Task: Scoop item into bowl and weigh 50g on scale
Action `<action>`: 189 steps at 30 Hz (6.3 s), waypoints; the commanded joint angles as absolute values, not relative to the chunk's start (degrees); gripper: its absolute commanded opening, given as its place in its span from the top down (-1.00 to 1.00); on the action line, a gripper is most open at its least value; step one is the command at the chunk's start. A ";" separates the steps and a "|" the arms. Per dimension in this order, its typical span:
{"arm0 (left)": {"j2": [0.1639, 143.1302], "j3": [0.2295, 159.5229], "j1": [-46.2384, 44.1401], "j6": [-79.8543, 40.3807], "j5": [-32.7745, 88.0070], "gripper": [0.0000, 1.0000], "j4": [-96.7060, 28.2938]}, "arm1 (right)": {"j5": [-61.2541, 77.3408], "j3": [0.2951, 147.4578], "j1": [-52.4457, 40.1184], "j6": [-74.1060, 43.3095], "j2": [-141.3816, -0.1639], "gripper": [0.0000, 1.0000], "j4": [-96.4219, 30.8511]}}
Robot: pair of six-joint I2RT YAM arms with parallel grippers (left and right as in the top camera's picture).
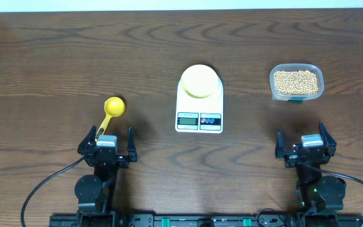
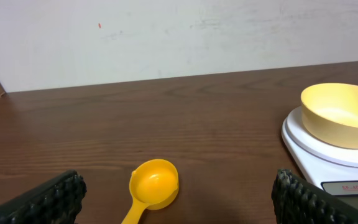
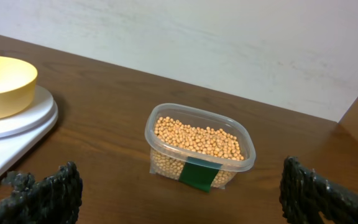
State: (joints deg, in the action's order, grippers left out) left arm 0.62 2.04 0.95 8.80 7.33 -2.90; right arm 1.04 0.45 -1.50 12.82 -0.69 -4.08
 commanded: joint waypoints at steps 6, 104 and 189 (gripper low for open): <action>0.34 0.23 0.97 8.47 7.22 -0.95 -3.46 | 0.58 0.32 -1.17 13.37 -0.32 -0.99 -4.34; 102.61 68.36 15.46 21.02 16.49 -0.33 -31.66 | 0.56 0.32 -1.17 13.37 -0.32 -0.99 -4.34; 77.91 69.49 -8.45 -61.21 12.53 0.85 -35.77 | 0.14 0.32 -1.17 15.03 -0.32 -0.99 -3.01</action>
